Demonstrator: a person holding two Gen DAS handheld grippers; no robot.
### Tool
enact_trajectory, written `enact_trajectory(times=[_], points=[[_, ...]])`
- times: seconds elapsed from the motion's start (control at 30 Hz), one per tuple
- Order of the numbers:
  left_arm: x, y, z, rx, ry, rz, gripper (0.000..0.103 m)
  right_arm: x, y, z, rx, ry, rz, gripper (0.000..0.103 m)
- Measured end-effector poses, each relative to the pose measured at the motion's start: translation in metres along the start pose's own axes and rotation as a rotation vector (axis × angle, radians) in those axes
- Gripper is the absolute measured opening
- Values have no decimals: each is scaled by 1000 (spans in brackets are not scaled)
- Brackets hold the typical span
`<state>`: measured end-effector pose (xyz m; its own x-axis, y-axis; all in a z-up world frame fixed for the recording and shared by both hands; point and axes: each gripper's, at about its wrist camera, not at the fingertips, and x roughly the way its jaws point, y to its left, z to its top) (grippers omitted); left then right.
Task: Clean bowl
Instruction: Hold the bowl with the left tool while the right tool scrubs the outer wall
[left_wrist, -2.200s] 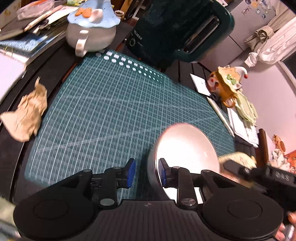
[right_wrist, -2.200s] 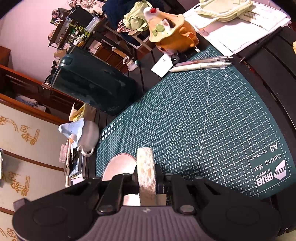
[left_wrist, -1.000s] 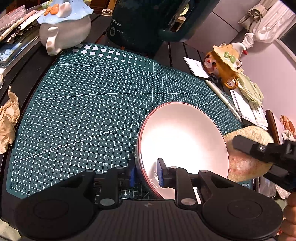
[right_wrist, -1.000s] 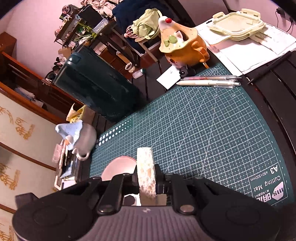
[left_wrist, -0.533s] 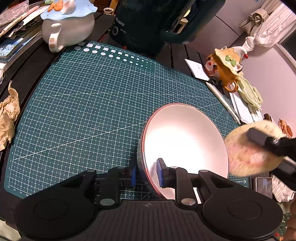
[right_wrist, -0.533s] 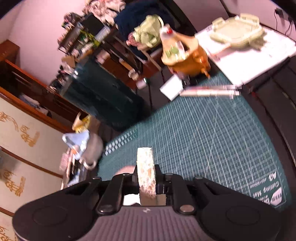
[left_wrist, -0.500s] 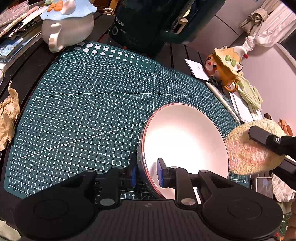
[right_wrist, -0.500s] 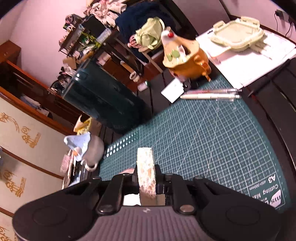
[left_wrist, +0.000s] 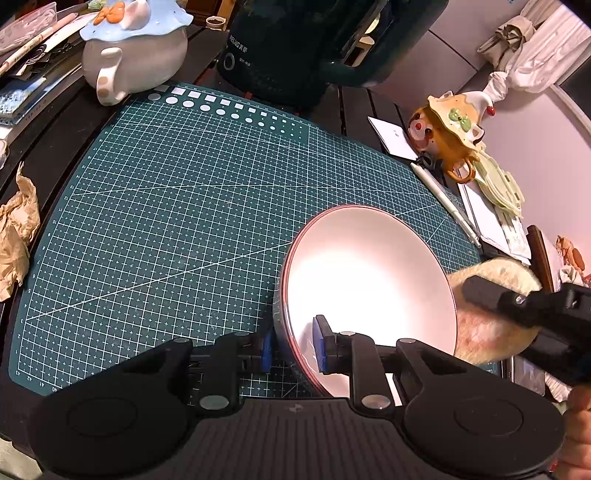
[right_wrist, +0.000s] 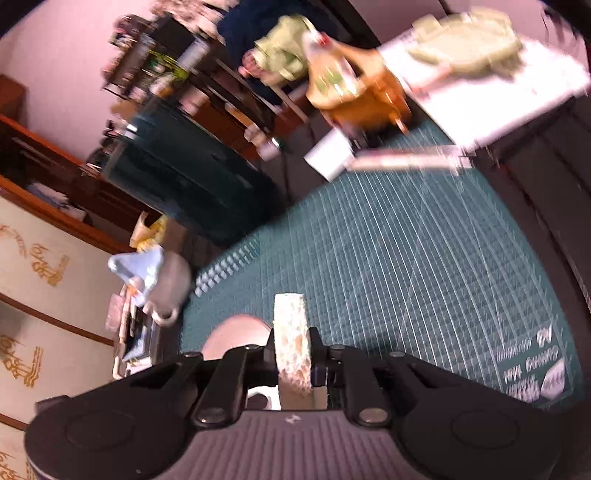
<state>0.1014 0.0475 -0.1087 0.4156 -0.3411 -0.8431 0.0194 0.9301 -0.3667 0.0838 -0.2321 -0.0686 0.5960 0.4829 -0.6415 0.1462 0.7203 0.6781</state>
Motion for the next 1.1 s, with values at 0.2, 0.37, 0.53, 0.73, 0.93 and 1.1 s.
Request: enact_trajectory(times=[0.2,0.37,0.53,0.73,0.93,1.1], points=[[-1,1,-1,6,0,3,21,-7,6,2,-28,-35,12,12],[-1,-4,-1,3,0,4,21,-5,1,2,9,-16,24,12],[1,-9,1,8,1,7,21,-11,5,3,-8,-41,46,12],[0,-9,0,9,1,6,21,-8,1,4,23,-24,46,12],[1,-9,0,18,0,8,21,0,-2,1,20,-5,23,12],[1,-8,0,16,1,7,21,-13,3,5,8,-50,56,12]])
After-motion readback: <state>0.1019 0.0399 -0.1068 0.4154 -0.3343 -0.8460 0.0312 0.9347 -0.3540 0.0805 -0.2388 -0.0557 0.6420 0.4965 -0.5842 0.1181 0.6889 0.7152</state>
